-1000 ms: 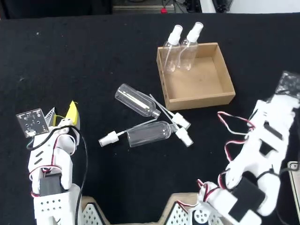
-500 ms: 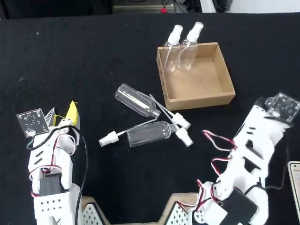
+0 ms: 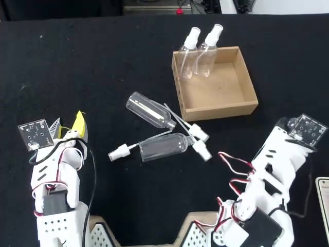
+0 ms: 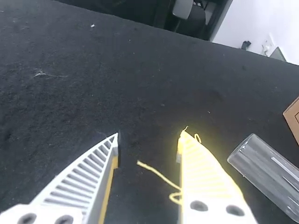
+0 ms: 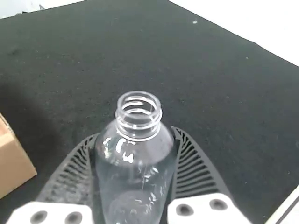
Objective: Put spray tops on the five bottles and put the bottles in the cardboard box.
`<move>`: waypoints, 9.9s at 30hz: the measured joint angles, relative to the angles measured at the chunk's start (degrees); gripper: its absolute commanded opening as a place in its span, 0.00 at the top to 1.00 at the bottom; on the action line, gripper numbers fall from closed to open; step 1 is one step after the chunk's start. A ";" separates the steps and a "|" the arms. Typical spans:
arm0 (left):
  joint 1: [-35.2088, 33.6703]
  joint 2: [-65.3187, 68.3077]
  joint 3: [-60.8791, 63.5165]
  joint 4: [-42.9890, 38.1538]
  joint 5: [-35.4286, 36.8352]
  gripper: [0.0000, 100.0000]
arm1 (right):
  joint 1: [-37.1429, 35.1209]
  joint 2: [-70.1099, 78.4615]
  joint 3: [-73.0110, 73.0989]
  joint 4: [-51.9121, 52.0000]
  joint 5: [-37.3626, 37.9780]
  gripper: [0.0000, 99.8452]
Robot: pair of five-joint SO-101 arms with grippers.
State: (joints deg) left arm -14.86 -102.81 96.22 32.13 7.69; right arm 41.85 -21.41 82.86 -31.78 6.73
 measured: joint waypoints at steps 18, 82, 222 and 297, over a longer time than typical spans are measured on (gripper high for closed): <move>0.00 0.00 0.00 0.00 0.00 0.80 | -0.09 -2.29 2.90 -0.26 -0.09 0.80; 0.00 0.00 0.00 0.00 0.00 0.80 | 0.88 -35.43 13.19 18.55 9.49 0.66; 0.00 0.00 0.00 0.00 0.00 0.80 | 4.40 -24.62 -16.79 59.25 4.31 0.92; 0.00 0.00 0.00 0.00 0.00 0.79 | 0.53 -8.18 -13.80 34.02 4.31 0.66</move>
State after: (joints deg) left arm -14.86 -102.81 96.22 32.13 7.69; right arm 42.37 -29.58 69.05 2.24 11.03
